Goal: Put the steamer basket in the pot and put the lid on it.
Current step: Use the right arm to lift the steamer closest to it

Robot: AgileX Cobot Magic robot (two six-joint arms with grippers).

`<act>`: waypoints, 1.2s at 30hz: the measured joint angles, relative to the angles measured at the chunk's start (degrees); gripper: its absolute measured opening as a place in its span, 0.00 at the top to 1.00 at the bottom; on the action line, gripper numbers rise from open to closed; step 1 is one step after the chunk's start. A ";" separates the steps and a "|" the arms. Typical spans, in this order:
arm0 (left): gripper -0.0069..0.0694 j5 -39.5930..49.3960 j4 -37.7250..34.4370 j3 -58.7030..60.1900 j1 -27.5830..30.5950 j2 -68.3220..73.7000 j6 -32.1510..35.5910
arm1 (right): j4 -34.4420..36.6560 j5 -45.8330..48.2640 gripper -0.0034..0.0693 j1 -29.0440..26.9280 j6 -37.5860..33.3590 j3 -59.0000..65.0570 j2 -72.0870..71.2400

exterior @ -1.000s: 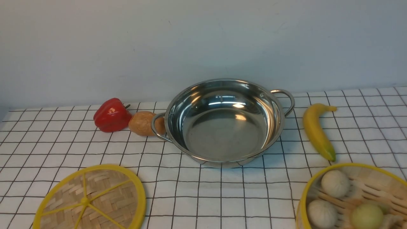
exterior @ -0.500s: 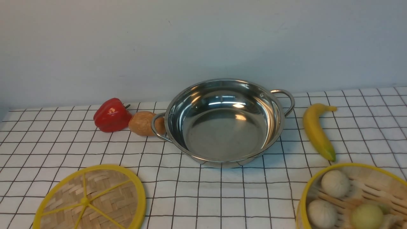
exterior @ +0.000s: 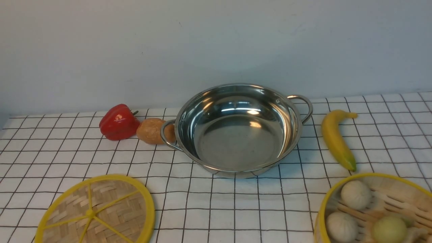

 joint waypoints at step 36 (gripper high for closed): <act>0.59 0.00 0.00 0.00 -0.33 0.00 0.00 | 2.94 -2.42 0.62 0.00 1.34 0.00 0.00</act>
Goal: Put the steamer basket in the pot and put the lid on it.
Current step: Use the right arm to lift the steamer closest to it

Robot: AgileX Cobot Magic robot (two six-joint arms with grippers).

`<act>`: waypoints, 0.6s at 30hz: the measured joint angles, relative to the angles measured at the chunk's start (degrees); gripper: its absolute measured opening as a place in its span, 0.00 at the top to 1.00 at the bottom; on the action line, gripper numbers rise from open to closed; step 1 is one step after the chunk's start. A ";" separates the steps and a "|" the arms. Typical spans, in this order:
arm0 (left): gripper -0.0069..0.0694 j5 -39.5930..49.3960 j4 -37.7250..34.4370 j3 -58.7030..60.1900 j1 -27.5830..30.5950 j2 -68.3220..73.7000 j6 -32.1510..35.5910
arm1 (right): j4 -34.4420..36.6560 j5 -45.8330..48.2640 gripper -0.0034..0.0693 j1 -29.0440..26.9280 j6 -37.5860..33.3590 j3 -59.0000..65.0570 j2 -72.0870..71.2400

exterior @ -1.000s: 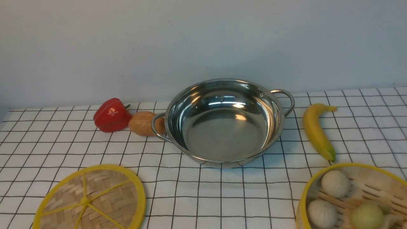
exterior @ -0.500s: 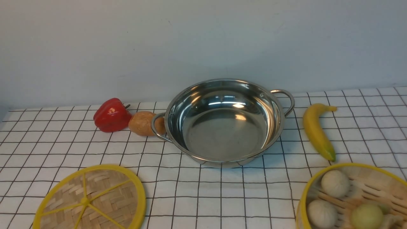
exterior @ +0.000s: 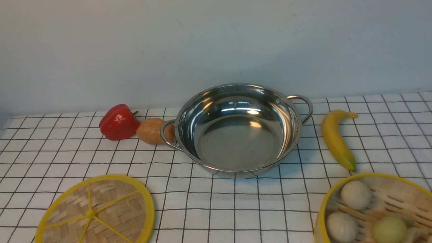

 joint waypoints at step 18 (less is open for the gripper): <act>0.59 0.00 0.00 0.00 0.00 0.00 0.00 | 1.37 32.38 0.62 0.19 -0.95 -37.41 13.94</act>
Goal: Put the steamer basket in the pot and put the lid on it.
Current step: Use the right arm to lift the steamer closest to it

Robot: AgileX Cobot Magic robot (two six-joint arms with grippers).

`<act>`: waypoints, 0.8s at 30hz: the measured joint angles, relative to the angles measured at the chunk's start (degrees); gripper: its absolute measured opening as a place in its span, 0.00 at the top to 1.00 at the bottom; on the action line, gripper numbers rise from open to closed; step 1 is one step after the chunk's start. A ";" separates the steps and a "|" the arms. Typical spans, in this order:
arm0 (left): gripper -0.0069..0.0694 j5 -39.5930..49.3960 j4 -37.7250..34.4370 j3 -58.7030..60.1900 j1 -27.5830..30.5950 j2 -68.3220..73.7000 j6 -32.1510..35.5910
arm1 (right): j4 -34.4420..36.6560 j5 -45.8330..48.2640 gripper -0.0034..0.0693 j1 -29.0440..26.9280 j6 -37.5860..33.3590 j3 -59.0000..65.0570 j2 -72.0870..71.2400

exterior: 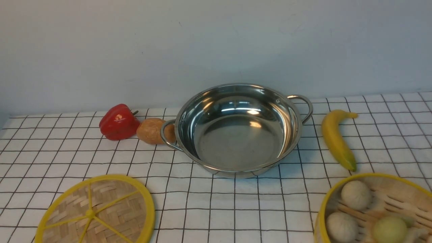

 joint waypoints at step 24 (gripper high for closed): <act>0.59 0.00 0.00 0.00 0.00 0.00 0.00 | -8.43 13.28 0.62 0.59 -3.06 -9.78 28.61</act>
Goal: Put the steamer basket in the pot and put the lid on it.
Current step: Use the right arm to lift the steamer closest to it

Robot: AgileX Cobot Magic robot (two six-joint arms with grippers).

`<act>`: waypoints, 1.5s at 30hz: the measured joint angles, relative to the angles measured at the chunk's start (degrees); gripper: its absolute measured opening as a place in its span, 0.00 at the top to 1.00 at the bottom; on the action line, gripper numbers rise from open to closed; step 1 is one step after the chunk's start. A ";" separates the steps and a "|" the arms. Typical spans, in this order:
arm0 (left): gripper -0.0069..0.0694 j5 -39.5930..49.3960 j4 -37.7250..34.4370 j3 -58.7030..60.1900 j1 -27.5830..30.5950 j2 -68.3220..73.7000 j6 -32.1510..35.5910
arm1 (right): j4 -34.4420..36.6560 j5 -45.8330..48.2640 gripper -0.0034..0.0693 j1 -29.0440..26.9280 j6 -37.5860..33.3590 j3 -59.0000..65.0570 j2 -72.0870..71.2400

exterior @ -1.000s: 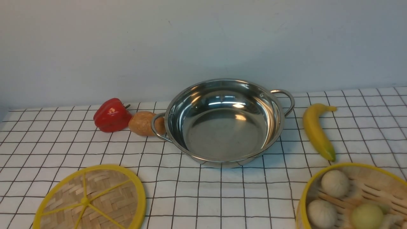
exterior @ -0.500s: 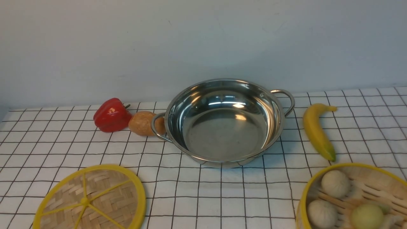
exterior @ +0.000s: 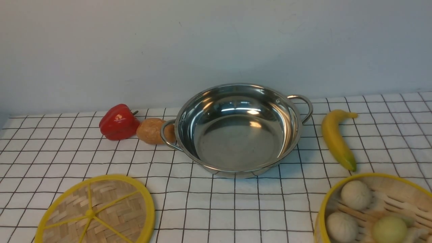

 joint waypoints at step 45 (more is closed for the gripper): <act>0.59 0.00 -0.10 0.00 0.00 0.00 0.00 | -6.82 -1.28 0.54 -6.27 1.11 -4.43 43.78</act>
